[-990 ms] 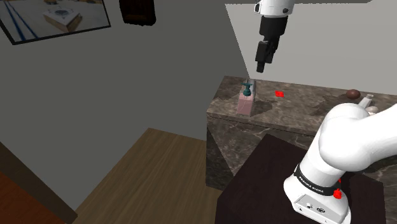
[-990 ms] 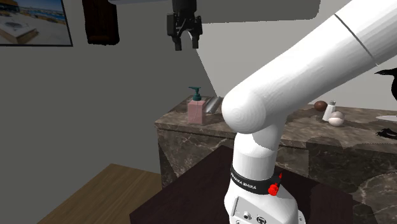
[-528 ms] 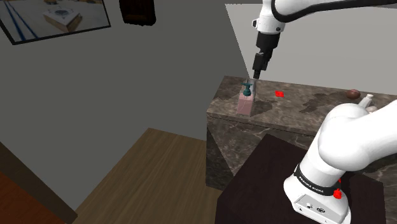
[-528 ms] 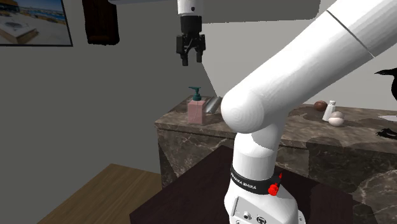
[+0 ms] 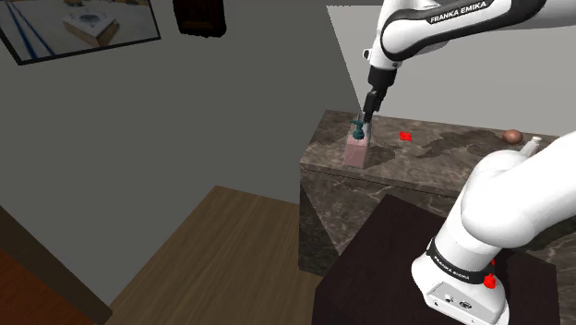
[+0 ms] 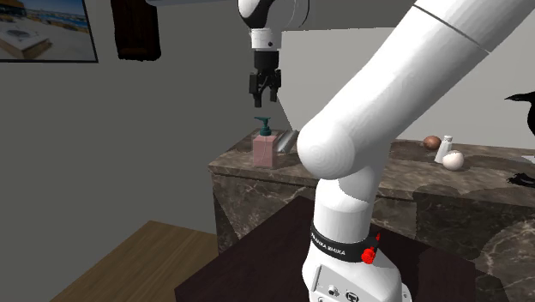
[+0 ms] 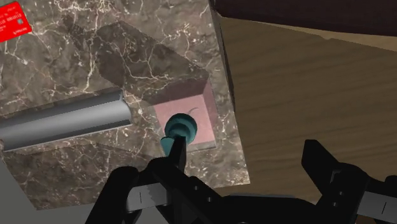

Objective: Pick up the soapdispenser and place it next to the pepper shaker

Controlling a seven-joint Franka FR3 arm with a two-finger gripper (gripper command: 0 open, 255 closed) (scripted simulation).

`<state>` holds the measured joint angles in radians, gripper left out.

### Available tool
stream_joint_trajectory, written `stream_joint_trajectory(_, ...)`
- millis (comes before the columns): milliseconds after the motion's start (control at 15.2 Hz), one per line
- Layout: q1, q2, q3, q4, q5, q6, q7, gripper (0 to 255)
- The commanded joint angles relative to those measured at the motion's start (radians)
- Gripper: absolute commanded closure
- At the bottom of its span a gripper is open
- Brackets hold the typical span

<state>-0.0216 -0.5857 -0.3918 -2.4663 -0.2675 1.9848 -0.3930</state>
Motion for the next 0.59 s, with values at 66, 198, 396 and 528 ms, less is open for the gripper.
stream_joint_trajectory(66, 0.009, 0.100, -0.072, 0.021, 0.003, 0.103, -0.067, 0)
stream_joint_trajectory(198, 0.020, 0.168, -0.119, 0.038, 0.018, 0.166, -0.116, 0)
stream_joint_trajectory(396, 0.035, 0.246, -0.169, 0.063, 0.048, 0.230, -0.174, 0)
stream_joint_trajectory(528, 0.037, 0.263, -0.176, 0.050, 0.053, 0.260, -0.178, 0)
